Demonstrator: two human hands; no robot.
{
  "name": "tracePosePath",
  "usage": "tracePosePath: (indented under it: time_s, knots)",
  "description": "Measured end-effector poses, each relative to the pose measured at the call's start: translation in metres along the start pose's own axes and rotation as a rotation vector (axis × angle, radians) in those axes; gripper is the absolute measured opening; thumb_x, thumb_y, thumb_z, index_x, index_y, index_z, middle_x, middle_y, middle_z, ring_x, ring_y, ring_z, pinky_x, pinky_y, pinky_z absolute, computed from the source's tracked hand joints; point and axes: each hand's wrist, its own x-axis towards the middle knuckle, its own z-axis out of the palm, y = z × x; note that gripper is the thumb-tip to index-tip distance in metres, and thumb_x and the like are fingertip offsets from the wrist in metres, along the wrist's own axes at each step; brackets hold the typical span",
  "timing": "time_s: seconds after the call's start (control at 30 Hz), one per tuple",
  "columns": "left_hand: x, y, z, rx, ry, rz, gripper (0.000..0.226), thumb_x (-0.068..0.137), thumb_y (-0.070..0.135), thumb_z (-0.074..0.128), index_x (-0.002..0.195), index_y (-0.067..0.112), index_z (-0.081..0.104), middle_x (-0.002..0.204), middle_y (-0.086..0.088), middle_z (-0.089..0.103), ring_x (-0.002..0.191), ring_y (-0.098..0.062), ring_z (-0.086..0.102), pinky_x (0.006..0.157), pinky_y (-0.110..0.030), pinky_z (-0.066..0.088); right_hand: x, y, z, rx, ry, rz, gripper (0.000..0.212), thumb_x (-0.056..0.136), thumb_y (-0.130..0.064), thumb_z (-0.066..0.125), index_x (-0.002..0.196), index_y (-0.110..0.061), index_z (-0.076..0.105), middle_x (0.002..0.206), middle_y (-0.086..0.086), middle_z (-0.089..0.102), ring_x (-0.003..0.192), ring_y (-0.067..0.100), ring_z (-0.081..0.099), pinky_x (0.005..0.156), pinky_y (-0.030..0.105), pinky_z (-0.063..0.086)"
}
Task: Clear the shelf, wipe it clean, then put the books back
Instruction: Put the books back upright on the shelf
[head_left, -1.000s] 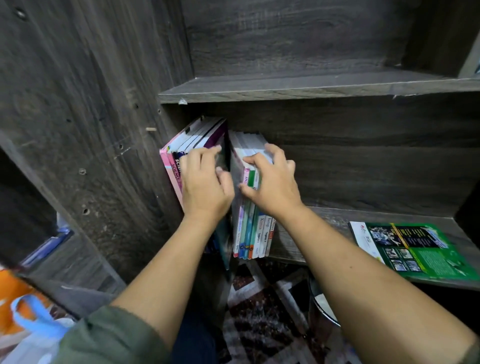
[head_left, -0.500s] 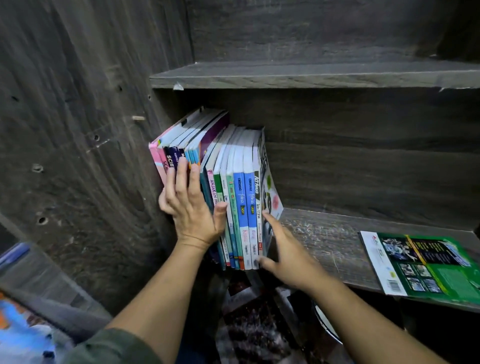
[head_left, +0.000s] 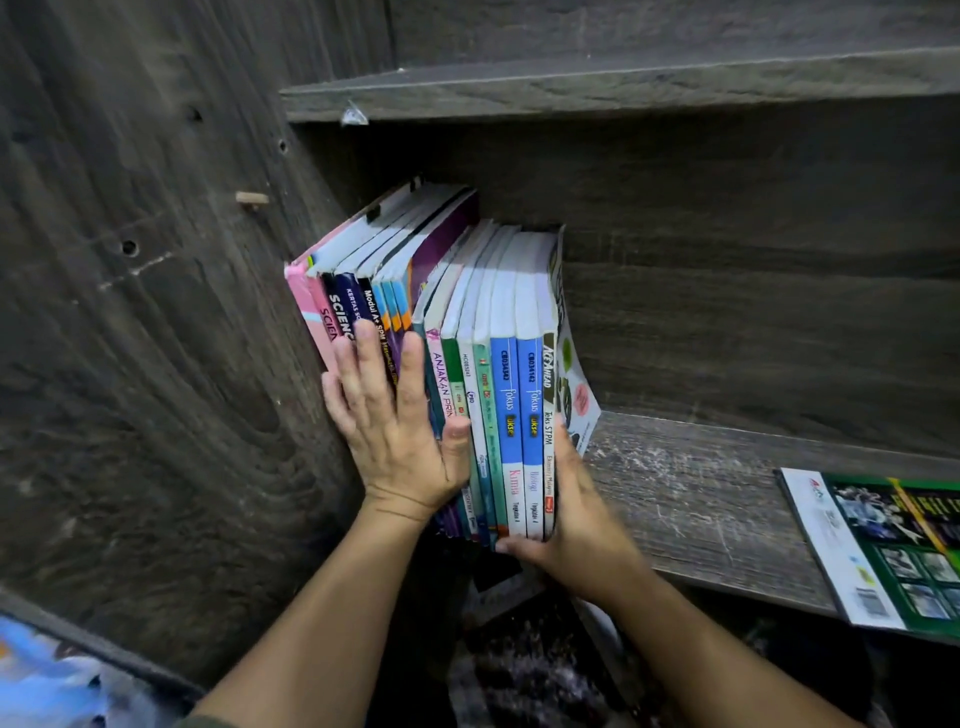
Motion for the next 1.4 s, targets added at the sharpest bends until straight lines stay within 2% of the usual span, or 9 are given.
tracePosePath:
  time_s: [0.13,0.27,0.43,0.57,0.73,0.87,1.0,1.2,1.4]
  knots:
    - [-0.001,-0.007,-0.002,-0.063,-0.017,0.024,0.08,0.092,0.062,0.014,0.153,0.017,-0.012,0.16,-0.002,-0.018,0.147,-0.03,-0.012,0.118,-0.051,-0.001,0.001,0.001,0.006,-0.034,0.05,0.006,0.137,0.065,-0.045,0.085,0.138,-0.056,-0.03,0.162,-0.008,0.012,0.141,0.022,0.035,0.11,0.05,0.038]
    - [-0.001,-0.008,-0.002,-0.053,-0.028,0.03,0.087,0.089,0.068,0.013,0.152,0.014,-0.014,0.16,-0.002,-0.019,0.147,-0.029,-0.013,0.118,-0.049,-0.001,0.008,-0.001,0.004,0.06,0.059,0.012,0.144,0.053,-0.05,0.089,0.141,-0.055,-0.025,0.162,-0.01,0.006,0.149,0.011,0.01,0.114,0.053,0.03]
    - [0.001,-0.01,-0.001,-0.035,-0.04,0.063,0.095,0.086,0.073,0.017,0.153,0.01,-0.01,0.16,-0.006,-0.015,0.147,-0.032,-0.009,0.118,-0.053,0.002,0.007,-0.005,0.005,0.083,0.056,0.034,0.143,0.056,-0.046,0.089,0.136,-0.06,-0.029,0.162,-0.014,0.004,0.149,0.012,0.011,0.113,0.057,0.03]
    - [0.008,0.009,-0.009,-0.062,-0.031,-0.033,0.096,0.085,0.069,0.03,0.15,0.001,0.011,0.154,-0.025,0.009,0.146,-0.038,0.002,0.117,-0.059,0.008,0.01,-0.003,-0.002,0.004,0.009,0.039,0.145,0.056,-0.049,0.088,0.137,-0.056,-0.031,0.162,-0.012,0.002,0.148,0.015,0.016,0.112,0.053,0.033]
    - [0.039,0.061,-0.022,0.004,0.007,0.086,0.073,0.085,0.051,0.047,0.141,0.006,0.033,0.148,-0.02,0.026,0.14,-0.042,0.022,0.116,-0.057,0.006,0.013,0.007,-0.028,-0.04,-0.157,-0.013,0.142,0.054,-0.051,0.086,0.149,-0.042,-0.02,0.162,-0.008,0.009,0.146,0.009,0.017,0.118,0.037,0.025]
    - [0.044,0.082,-0.015,0.101,-0.136,0.135,0.062,0.085,0.042,0.057,0.137,0.009,0.047,0.136,-0.014,0.051,0.133,-0.033,0.035,0.115,-0.058,0.01,0.0,0.003,-0.048,-0.282,-0.207,0.063,0.112,0.065,-0.054,0.073,0.154,-0.032,0.009,0.154,0.005,0.032,0.139,0.022,0.036,0.11,0.037,0.037]
    - [0.044,0.077,-0.004,0.142,-0.077,0.102,0.049,0.079,0.034,0.059,0.121,0.01,0.054,0.118,-0.011,0.059,0.117,-0.029,0.041,0.112,-0.056,0.015,-0.025,0.01,-0.072,-0.604,-0.241,0.212,0.068,0.084,-0.044,0.067,0.142,-0.024,0.038,0.144,0.006,0.043,0.132,0.028,0.042,0.104,0.037,0.039]
    - [0.043,0.081,-0.005,0.135,-0.062,0.068,0.045,0.076,0.032,0.058,0.116,0.011,0.056,0.114,-0.009,0.057,0.116,-0.026,0.04,0.113,-0.054,0.015,-0.066,0.065,-0.104,-1.034,-0.198,0.524,0.053,0.1,-0.025,0.04,0.15,-0.025,0.022,0.156,0.015,0.019,0.143,0.041,0.016,0.113,0.053,0.022]
    - [0.044,0.085,-0.007,0.121,-0.049,0.038,0.046,0.075,0.031,0.058,0.115,0.011,0.055,0.114,-0.009,0.057,0.116,-0.026,0.039,0.113,-0.057,0.016,-0.091,0.095,-0.127,-0.919,-0.131,0.823,0.072,0.101,-0.014,0.039,0.155,-0.024,-0.008,0.159,0.027,0.0,0.141,0.055,0.008,0.114,0.055,0.021]
